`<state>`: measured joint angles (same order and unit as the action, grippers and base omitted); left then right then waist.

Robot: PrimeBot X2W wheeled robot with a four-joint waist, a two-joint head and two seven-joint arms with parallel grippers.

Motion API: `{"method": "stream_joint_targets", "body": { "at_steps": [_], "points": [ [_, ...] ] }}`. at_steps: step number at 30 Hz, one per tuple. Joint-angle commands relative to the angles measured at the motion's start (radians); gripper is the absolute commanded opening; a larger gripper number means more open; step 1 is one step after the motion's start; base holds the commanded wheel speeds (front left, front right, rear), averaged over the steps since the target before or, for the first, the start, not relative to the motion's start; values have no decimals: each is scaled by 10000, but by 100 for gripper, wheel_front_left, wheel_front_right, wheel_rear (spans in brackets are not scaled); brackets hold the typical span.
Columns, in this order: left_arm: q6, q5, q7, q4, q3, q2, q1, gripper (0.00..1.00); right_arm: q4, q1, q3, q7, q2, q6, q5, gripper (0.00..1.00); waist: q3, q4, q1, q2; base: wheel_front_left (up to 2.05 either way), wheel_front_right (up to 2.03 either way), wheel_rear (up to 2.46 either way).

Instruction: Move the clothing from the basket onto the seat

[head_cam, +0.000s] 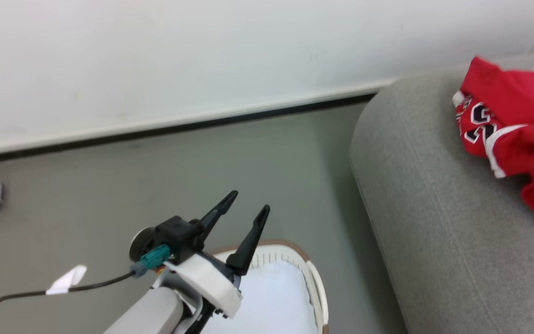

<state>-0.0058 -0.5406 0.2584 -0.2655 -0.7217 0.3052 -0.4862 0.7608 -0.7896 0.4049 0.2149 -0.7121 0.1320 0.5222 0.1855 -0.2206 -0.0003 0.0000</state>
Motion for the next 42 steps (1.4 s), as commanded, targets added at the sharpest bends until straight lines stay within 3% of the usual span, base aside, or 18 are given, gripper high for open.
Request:
{"method": "stream_joint_targets", "body": {
  "at_steps": [1, 6, 9, 13, 18, 29, 38, 42],
  "points": [
    [112, -156, 45, -37, 173, 45, 293, 100, -372, 301, 73, -224, -139, -26, 291, 100, -954, 207, 3, 0, 0, 0, 0],
    [352, -272, 58, 65, 749, 103, 706, 100, -1484, 707, 87, -947, -274, -26, 837, 100, -1511, 524, 3, 0, 0, 0, 0],
    [478, -293, 54, 212, 1260, 163, 1064, 100, -2171, 1181, -162, -1645, 22, -26, 1118, 100, -1832, 807, 3, 0, 0, 0, 0],
    [833, -172, 56, 203, 1966, 249, 1510, 100, -2966, 1904, -722, -2547, 619, -26, 1179, 100, -2064, 1120, 3, 0, 0, 0, 0],
    [977, 2, 58, 353, 3048, 168, 2035, 100, -3538, 3020, -1405, -3532, 1683, -25, 511, 100, -2233, 1357, 3, 0, 0, 0, 0],
    [725, 980, 59, 273, 4766, -474, 3260, 100, -4877, 5617, -2043, -4729, 4036, -26, -595, 100, -2361, 1460, 3, 0, 0, 0, 0],
    [108, 1974, 59, 238, 5619, -1300, 3970, 100, -5667, 6862, -2459, -4783, 5244, -26, -1585, 100, -2295, 1395, 3, 0, 0, 0, 0],
    [-171, 2266, 59, 125, 5956, -1538, 4050, 100, -5518, 6990, -2377, -4785, 5472, -26, -1802, 100, -2261, 1388, 3, 0, 0, 0, 0]
  ]
}}
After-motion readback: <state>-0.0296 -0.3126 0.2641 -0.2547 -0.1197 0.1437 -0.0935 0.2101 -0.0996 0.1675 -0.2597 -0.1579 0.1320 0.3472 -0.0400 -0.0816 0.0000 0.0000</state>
